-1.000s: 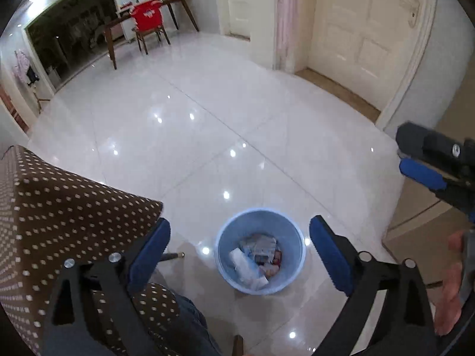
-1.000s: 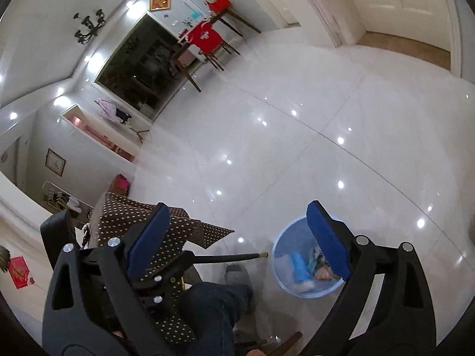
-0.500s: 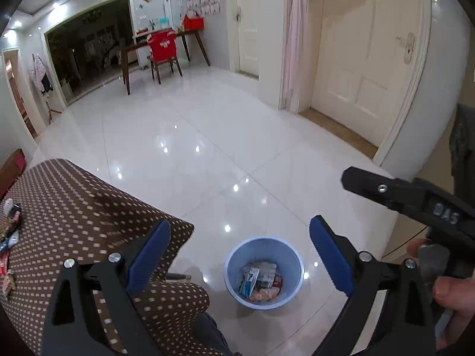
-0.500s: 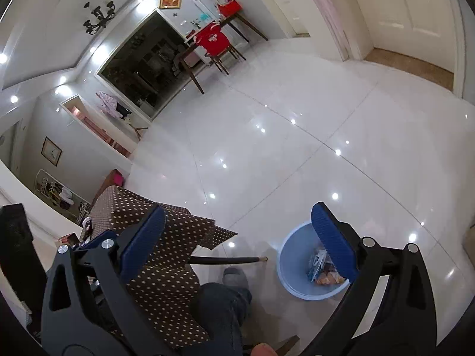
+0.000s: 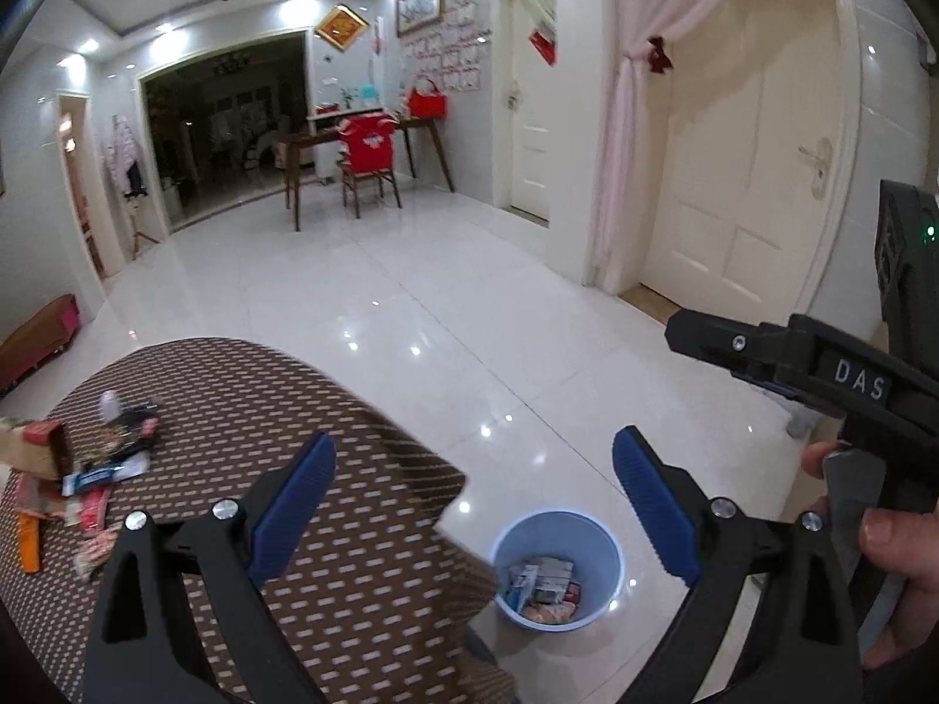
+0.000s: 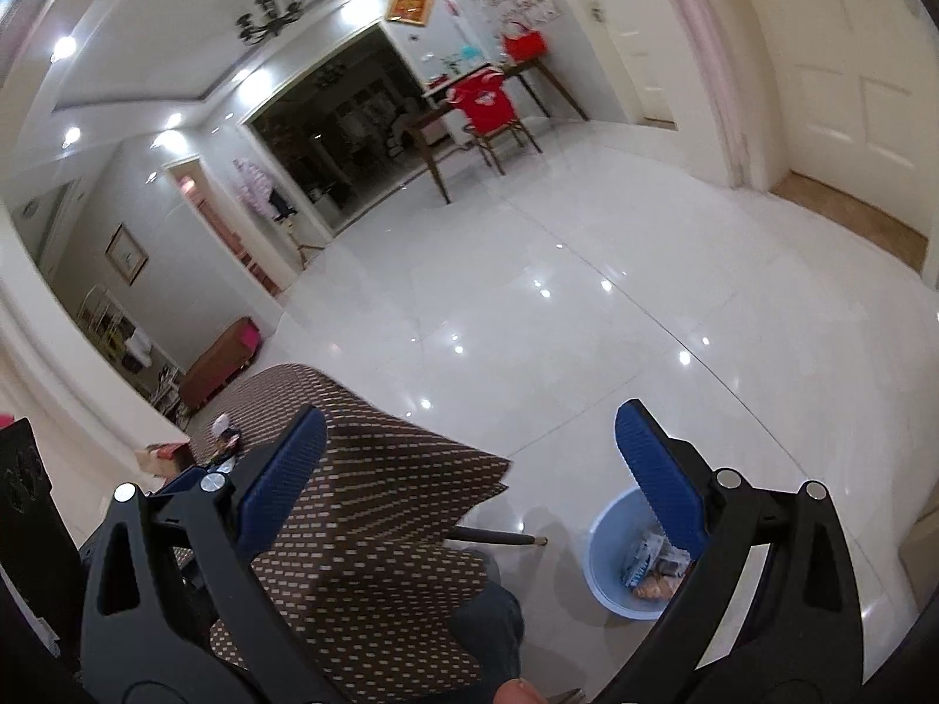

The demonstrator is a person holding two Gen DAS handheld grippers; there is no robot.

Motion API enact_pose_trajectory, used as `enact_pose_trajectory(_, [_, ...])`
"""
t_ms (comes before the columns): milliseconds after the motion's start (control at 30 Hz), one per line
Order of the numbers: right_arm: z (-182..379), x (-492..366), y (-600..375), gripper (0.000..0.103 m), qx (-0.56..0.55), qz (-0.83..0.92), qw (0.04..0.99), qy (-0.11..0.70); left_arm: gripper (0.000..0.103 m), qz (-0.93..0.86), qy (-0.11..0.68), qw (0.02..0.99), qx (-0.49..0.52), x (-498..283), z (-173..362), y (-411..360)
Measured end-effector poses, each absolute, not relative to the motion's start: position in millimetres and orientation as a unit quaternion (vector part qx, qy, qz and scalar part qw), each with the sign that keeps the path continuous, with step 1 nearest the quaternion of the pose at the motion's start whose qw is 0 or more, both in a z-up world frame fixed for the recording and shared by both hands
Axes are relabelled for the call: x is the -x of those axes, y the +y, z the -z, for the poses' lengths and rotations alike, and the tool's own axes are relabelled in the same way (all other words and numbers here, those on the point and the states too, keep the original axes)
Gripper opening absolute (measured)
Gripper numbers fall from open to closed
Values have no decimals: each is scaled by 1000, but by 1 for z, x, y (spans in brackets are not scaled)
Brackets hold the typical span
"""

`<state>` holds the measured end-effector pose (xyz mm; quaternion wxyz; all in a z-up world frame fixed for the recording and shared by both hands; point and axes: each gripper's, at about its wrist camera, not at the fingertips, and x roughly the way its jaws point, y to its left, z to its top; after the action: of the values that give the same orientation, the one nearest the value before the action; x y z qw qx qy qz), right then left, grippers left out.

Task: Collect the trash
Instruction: 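Move both open tools back over the trash on the table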

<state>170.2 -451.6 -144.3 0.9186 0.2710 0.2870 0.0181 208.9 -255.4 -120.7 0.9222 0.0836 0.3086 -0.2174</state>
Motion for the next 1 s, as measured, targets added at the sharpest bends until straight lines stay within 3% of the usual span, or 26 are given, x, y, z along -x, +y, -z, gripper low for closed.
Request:
enact_pose_trajectory(567, [96,-213,-277,97,-161,-140,931,296,94,101,276,956,-24,-197,93,-80])
enact_pose_trajectory(1000, [120,-255,-153,97,-51,-227,901,367,94,10,295,955,8,-200,109,39])
